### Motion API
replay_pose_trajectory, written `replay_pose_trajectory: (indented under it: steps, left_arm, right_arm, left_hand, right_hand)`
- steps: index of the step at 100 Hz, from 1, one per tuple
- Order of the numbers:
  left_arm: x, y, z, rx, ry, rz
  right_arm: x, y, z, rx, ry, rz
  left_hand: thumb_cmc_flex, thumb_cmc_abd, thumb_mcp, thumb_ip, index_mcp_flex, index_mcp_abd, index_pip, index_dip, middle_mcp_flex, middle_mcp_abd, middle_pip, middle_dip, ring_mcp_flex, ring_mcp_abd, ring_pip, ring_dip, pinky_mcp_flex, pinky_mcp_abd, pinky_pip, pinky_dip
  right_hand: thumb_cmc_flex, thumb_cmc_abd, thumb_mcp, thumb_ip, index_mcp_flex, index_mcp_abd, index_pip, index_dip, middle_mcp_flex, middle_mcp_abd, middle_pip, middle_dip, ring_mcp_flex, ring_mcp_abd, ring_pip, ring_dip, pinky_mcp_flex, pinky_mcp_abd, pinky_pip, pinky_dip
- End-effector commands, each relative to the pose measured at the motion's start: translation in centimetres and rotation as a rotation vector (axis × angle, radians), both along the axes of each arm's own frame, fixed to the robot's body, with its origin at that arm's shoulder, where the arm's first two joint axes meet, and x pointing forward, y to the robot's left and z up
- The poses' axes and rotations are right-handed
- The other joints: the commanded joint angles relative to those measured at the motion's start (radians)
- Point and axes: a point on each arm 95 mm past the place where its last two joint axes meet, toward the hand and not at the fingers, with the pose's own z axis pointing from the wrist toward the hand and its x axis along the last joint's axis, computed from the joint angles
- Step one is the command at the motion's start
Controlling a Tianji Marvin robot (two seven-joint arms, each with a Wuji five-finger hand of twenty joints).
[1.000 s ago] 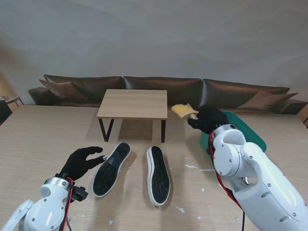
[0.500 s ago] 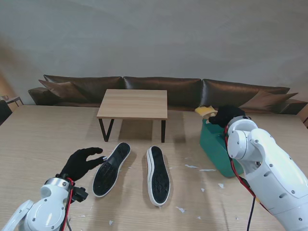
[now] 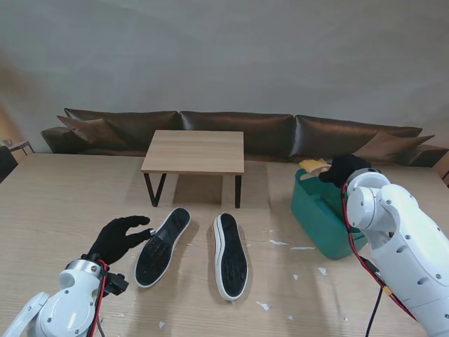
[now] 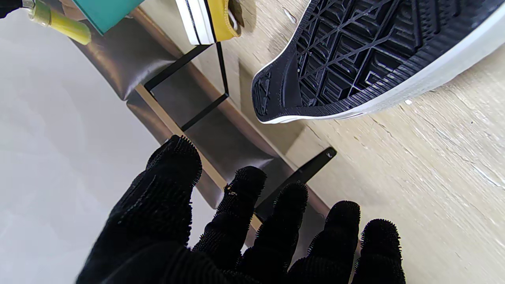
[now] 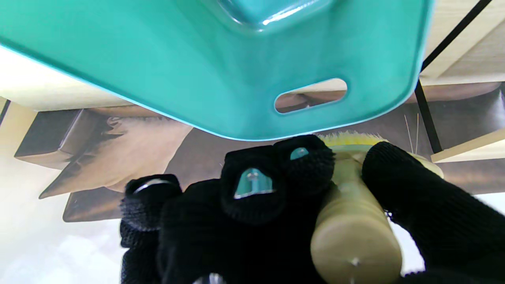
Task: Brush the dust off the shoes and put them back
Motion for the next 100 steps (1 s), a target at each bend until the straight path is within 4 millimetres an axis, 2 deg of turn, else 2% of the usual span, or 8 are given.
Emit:
replay_pose_trajectory:
  steps: [1, 48, 80, 100]
  left_arm:
    - [-0.1, -0.2, -0.3, -0.007, 0.021, -0.014]
    - [0.1, -0.1, -0.3, -0.008, 0.029, -0.015]
    - [0.2, -0.2, -0.4, -0.011, 0.037, -0.016]
    - [0.1, -0.3, -0.7, -0.014, 0.041, -0.007]
  right_arm:
    - [-0.2, -0.6, -0.8, -0.003, 0.029, -0.010]
    - [-0.4, -2.3, -2.4, -0.006, 0.102, -0.024]
    - [-0.1, -2.0, -4.3, -0.020, 0.165, -0.017]
    - [0.4, -1.7, -5.1, -0.042, 0.180, -0.020]
  left_hand:
    - [-0.034, -0.010, 0.016, 0.015, -0.017, -0.023, -0.010, -0.004, -0.032, -0.017, -0.009, -0.007, -0.040, -0.018, -0.023, -0.007, -0.019, -0.033, -0.030, -0.005]
    - [-0.035, -0.005, 0.011, 0.015, -0.014, -0.022, -0.009, -0.004, -0.031, -0.014, -0.009, -0.007, -0.039, -0.018, -0.024, -0.006, -0.021, -0.034, -0.030, -0.004]
    - [-0.034, 0.000, 0.008, 0.015, -0.012, -0.020, -0.009, -0.004, -0.031, -0.014, -0.009, -0.007, -0.038, -0.018, -0.024, -0.006, -0.019, -0.033, -0.029, -0.003]
    - [-0.032, 0.003, 0.005, 0.016, -0.010, -0.018, -0.009, -0.004, -0.031, -0.012, -0.009, -0.007, -0.038, -0.016, -0.025, -0.006, -0.019, -0.032, -0.029, -0.003]
  right_hand:
    - [0.041, 0.067, 0.052, 0.016, 0.124, 0.094, 0.060, 0.007, 0.058, 0.042, 0.095, 0.019, -0.050, -0.124, 0.050, -0.012, 0.514, -0.047, 0.140, 0.009]
    - [0.038, 0.069, 0.047, 0.016, 0.123, 0.090, 0.060, 0.008, 0.058, 0.040, 0.095, 0.019, -0.050, -0.125, 0.049, -0.014, 0.513, -0.049, 0.139, 0.007]
    - [0.023, 0.082, 0.027, 0.018, 0.118, 0.062, 0.032, -0.001, 0.056, 0.023, 0.070, 0.012, -0.048, -0.143, 0.040, -0.029, 0.510, -0.054, 0.112, -0.009]
    - [0.007, 0.092, 0.005, 0.022, 0.110, 0.036, -0.022, -0.012, 0.054, 0.012, 0.014, 0.002, -0.046, -0.155, 0.029, -0.064, 0.503, -0.056, 0.071, -0.030]
